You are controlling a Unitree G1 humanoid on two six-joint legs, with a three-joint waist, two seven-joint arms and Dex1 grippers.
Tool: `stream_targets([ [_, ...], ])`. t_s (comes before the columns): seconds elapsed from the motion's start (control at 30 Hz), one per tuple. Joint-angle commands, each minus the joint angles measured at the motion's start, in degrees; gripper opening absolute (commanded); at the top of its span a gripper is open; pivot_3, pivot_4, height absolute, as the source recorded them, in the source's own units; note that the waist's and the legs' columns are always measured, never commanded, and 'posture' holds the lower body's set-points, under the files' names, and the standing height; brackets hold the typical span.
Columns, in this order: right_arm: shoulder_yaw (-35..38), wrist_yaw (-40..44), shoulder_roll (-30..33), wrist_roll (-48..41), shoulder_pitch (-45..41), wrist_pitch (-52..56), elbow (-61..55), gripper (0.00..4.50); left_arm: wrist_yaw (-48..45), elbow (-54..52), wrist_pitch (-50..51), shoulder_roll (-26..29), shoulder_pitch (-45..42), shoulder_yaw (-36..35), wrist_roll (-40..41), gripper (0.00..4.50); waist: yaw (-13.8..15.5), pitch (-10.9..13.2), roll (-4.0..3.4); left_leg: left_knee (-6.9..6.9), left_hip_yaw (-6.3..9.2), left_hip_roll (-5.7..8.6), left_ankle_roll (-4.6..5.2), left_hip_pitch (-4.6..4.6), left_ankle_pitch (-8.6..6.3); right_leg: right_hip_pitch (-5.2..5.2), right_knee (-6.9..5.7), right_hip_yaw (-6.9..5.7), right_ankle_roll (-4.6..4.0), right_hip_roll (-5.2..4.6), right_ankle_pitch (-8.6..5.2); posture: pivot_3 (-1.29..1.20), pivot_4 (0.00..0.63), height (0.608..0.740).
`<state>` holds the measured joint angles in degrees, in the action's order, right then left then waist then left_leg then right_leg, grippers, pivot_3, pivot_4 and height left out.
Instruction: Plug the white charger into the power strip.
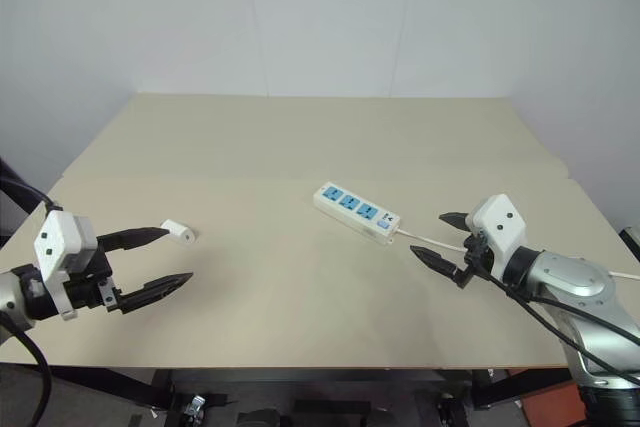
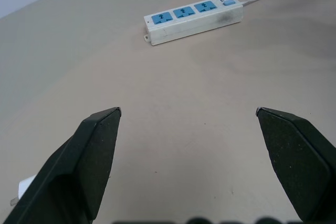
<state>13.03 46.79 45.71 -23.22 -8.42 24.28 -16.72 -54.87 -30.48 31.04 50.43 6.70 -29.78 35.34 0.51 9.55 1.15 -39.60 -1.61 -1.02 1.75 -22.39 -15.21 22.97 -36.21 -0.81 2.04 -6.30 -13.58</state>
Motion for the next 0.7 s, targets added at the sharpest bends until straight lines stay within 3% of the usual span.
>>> stream_targets([
  [0.03, 2.17, -0.58, 0.28, -0.67, -0.29, -0.5, -2.05, 4.45, -0.23, -0.1, -1.29, 0.86, -0.78, -0.06, -0.09, 4.5, 0.0, 0.0, 0.0, 0.0, 0.0, 0.0, 0.0, 0.0, 0.0, 0.01, 0.0, 0.0, 0.0, 0.0, 0.0, 0.0, 0.15, 0.74],
  [0.47, 0.49, -0.85, -0.54, -0.19, -1.34, -1.09, -1.07, 4.45, -0.13, 0.11, -1.49, 0.75, -1.54, 0.74, -0.12, 4.5, 0.0, 0.0, 0.0, 0.0, -0.03, -0.01, 0.0, -0.01, 0.0, 0.04, -0.02, 0.03, 0.0, 0.01, 0.0, 0.0, 0.15, 0.74],
  [0.7, -6.94, -0.19, -7.74, 4.05, -10.15, -8.47, 12.52, 4.45, -1.31, 1.24, -2.06, 1.01, -5.7, 3.61, 0.86, 4.5, -0.49, -0.01, 0.04, -0.01, -0.08, -0.05, 0.0, 0.03, 0.01, 0.04, -0.02, 0.08, -0.03, 0.09, 0.05, 0.0, 0.15, 0.74],
])
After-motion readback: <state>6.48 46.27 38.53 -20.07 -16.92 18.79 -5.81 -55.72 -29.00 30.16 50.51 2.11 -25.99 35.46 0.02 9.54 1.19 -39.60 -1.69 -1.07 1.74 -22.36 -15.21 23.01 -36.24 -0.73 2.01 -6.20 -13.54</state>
